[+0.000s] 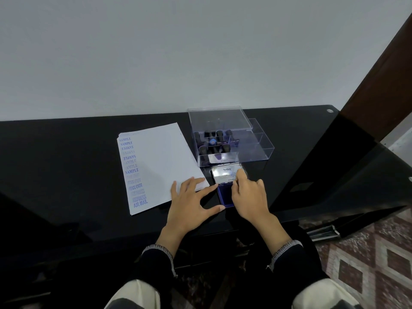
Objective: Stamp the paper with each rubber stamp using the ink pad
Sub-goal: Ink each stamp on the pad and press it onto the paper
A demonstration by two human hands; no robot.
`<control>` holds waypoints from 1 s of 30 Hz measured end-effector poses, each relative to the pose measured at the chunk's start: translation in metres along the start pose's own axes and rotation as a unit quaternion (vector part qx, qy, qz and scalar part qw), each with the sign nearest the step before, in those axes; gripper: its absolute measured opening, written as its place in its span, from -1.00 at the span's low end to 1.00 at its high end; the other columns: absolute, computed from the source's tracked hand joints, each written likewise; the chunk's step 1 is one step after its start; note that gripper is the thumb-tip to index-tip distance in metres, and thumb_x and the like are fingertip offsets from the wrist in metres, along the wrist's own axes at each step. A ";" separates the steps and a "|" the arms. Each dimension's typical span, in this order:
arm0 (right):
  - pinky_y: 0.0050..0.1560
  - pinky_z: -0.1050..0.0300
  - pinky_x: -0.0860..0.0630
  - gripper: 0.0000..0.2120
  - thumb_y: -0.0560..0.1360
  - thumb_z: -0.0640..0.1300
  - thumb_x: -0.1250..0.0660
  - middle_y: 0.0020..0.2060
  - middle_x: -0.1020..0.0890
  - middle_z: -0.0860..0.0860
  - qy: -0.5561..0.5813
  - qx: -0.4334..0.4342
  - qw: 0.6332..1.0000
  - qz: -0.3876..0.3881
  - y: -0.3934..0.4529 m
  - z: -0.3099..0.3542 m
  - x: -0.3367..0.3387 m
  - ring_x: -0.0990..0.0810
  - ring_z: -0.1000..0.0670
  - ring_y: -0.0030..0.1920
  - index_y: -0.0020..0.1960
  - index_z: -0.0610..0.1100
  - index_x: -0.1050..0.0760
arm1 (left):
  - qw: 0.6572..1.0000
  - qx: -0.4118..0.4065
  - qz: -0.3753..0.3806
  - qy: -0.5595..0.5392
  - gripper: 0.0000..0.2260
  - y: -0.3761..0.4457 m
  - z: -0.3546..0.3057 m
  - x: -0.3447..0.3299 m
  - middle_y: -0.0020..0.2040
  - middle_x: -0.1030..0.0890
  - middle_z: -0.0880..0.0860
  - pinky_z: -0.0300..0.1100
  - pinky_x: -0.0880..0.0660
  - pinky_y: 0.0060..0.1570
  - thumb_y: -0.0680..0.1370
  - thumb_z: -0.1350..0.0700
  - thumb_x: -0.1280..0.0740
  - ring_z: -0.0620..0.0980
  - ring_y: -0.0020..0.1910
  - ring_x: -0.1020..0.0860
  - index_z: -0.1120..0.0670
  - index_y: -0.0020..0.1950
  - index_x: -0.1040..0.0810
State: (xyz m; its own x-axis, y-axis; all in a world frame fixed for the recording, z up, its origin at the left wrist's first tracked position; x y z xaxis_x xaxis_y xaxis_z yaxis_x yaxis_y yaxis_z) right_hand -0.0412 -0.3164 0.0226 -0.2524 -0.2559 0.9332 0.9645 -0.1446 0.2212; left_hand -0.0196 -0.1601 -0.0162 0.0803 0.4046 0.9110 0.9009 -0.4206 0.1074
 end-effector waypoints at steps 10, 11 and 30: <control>0.10 -0.07 -0.27 -0.98 0.54 -0.18 -0.09 -0.11 -0.58 -0.10 -0.021 -0.014 0.989 0.142 0.036 0.008 -0.002 -0.40 -0.13 -0.18 -0.06 -0.13 -0.25 | 1.000 -0.002 -0.002 0.002 -0.35 0.000 0.000 0.000 0.48 -0.24 -0.15 0.18 0.22 0.47 0.37 -0.54 -0.05 -0.11 0.50 -0.05 -0.36 0.42 -0.31; 0.10 -0.07 -0.27 -0.98 0.54 -0.18 -0.09 -0.10 -0.58 -0.10 -0.022 -0.013 0.989 0.146 0.037 0.009 -0.002 -0.40 -0.13 -0.18 -0.06 -0.13 -0.25 | 1.000 -0.002 -0.005 0.001 -0.35 0.000 0.000 0.000 0.48 -0.25 -0.15 0.18 0.21 0.47 0.37 -0.54 -0.05 -0.11 0.50 -0.06 -0.35 0.41 -0.32; -0.08 0.03 -0.27 -0.96 0.60 -0.16 -0.08 -0.40 -0.52 0.06 0.012 -0.013 0.999 -0.029 -0.011 -0.001 -0.002 -0.45 -0.01 -0.38 0.03 -0.08 -0.29 | 1.000 -0.001 -0.005 0.002 -0.37 0.000 0.000 0.000 0.47 -0.23 -0.16 0.15 0.22 0.48 0.38 -0.54 -0.08 -0.13 0.50 -0.04 -0.39 0.41 -0.29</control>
State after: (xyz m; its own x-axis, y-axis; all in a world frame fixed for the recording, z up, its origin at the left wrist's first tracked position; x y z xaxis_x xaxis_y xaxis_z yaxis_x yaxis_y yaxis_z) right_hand -0.0515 -0.3149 0.0177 -0.3091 -0.2694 0.9121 0.9461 -0.1849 0.2660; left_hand -0.0199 -0.1599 -0.0165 0.0701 0.4054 0.9114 0.9010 -0.4178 0.1165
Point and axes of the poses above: each hand's wrist, its own y-axis towards the middle knuckle, its own x-axis out of the back of the hand, z = x × y, the point moved 8 cm from there along y, towards the middle knuckle
